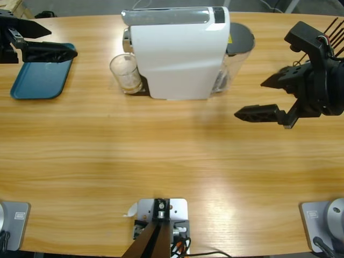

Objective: Pour coffee

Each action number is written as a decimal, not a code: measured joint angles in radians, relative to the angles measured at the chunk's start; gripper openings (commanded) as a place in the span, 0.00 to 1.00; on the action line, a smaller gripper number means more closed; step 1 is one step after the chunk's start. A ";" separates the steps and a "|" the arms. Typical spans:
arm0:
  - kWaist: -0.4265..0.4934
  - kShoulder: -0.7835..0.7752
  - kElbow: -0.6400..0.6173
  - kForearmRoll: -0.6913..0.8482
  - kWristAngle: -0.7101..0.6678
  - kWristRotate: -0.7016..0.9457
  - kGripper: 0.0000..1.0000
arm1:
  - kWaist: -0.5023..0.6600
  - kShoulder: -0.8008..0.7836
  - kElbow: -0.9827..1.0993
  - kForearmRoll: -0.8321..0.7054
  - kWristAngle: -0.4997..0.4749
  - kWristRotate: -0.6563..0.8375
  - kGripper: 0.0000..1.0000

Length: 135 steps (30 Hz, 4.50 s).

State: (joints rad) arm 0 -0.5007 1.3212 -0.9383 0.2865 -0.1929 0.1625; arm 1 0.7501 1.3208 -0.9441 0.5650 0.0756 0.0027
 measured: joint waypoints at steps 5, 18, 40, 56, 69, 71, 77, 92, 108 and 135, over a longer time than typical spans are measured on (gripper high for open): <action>0.000 0.000 0.000 0.000 0.000 0.000 1.00 | 0.000 0.000 0.000 0.000 0.000 0.000 1.00; 0.000 0.003 0.001 0.000 0.000 0.000 1.00 | 0.000 0.020 0.000 -0.001 0.000 0.000 1.00; 0.006 0.030 0.087 0.000 -0.073 0.151 1.00 | 0.001 0.048 0.000 -0.022 0.003 0.000 1.00; 0.134 0.146 0.167 -0.202 -0.276 0.398 1.00 | 0.001 0.056 0.016 -0.002 0.022 0.000 1.00; 0.141 0.374 0.166 -0.372 -0.276 0.398 1.00 | 0.001 0.097 0.019 0.004 0.044 -0.007 1.00; 0.141 0.389 0.158 -0.374 -0.276 0.398 1.00 | 0.001 0.117 0.020 0.004 0.056 -0.014 1.00; 0.140 0.408 0.123 -0.376 -0.283 0.398 1.00 | 0.001 0.138 0.020 0.004 0.076 -0.032 1.00; 0.055 0.491 0.056 -0.394 -0.304 0.395 1.00 | 0.001 0.148 0.020 0.004 0.095 -0.037 1.00; 0.037 0.541 0.001 -0.395 -0.284 0.390 0.69 | 0.001 0.170 0.019 0.004 0.114 -0.048 1.00; 0.032 0.547 -0.017 -0.395 -0.248 0.311 0.00 | 0.001 0.173 0.019 0.004 0.120 -0.049 0.98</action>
State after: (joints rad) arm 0 -0.4683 1.8684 -0.9552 -0.1083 -0.4407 0.4738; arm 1 0.7510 1.4942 -0.9249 0.5692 0.1952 -0.0465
